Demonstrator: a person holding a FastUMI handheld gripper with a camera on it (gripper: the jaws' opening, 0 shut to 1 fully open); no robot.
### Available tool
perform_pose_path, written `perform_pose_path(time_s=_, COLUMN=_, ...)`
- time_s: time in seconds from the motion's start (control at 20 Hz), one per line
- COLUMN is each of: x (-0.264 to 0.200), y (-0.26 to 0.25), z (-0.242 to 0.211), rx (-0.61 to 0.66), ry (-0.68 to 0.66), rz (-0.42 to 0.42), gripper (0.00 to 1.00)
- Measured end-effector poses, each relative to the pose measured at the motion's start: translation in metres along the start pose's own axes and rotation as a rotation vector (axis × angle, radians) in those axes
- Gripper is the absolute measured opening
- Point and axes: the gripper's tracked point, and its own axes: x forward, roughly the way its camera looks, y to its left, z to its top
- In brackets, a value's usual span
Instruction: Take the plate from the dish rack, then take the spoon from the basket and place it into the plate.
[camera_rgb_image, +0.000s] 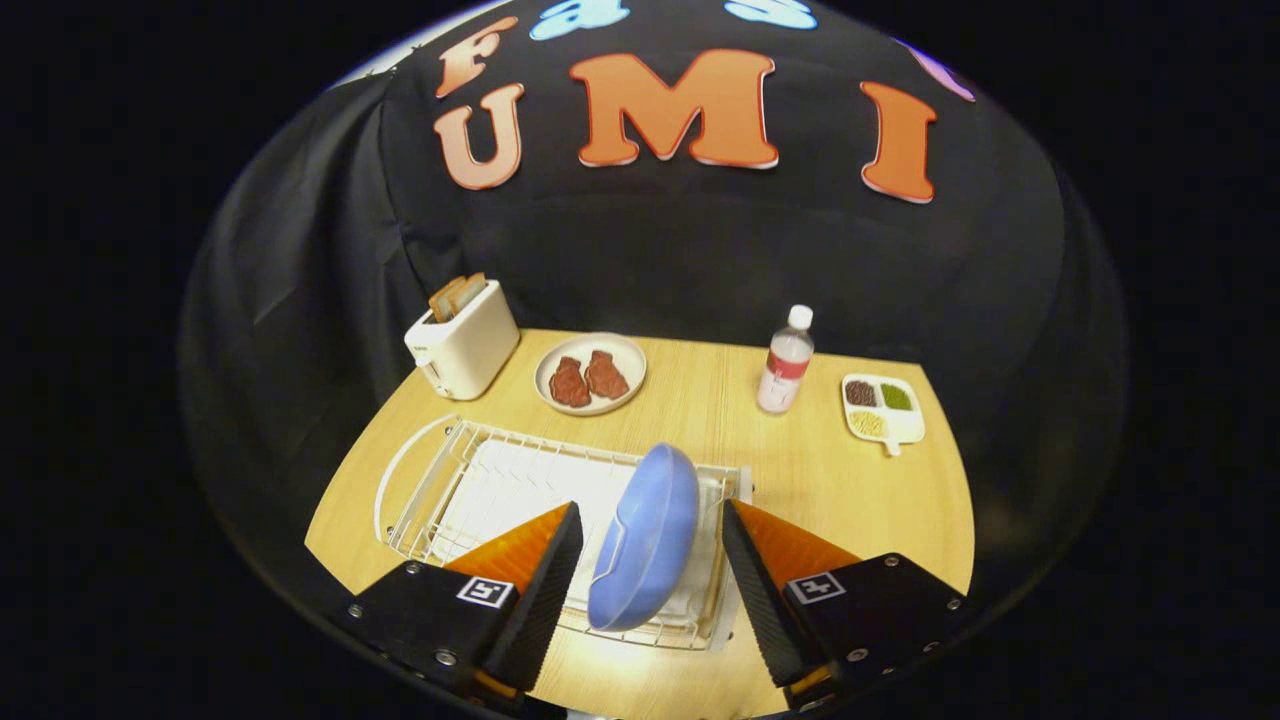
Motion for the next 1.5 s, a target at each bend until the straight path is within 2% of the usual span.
perform_pose_path(time_s=0.2, x=0.034, y=-0.004, z=-0.009, rx=-0.014, ry=0.091, rz=-0.073, gripper=0.79)
perform_pose_path(time_s=0.4, x=0.064, y=-0.004, z=-0.031, rx=0.001, ry=0.206, rz=-0.116, gripper=0.67)
perform_pose_path(time_s=0.5, x=0.073, y=-0.003, z=-0.043, rx=0.023, ry=0.254, rz=-0.131, gripper=0.60)
perform_pose_path(time_s=0.65, x=0.079, y=-0.005, z=-0.058, rx=0.070, ry=0.299, rz=-0.166, gripper=0.41)
perform_pose_path(time_s=0.9, x=0.067, y=-0.013, z=-0.053, rx=0.118, ry=0.300, rz=-0.203, gripper=0.36)
perform_pose_path(time_s=1.05, x=0.048, y=-0.035, z=-0.038, rx=0.116, ry=0.254, rz=-0.286, gripper=0.34)
perform_pose_path(time_s=1.25, x=0.018, y=-0.028, z=-0.024, rx=0.150, ry=0.218, rz=-0.229, gripper=0.30)
perform_pose_path(time_s=1.5, x=-0.027, y=-0.027, z=-0.045, rx=0.146, ry=0.201, rz=-0.154, gripper=0.31)
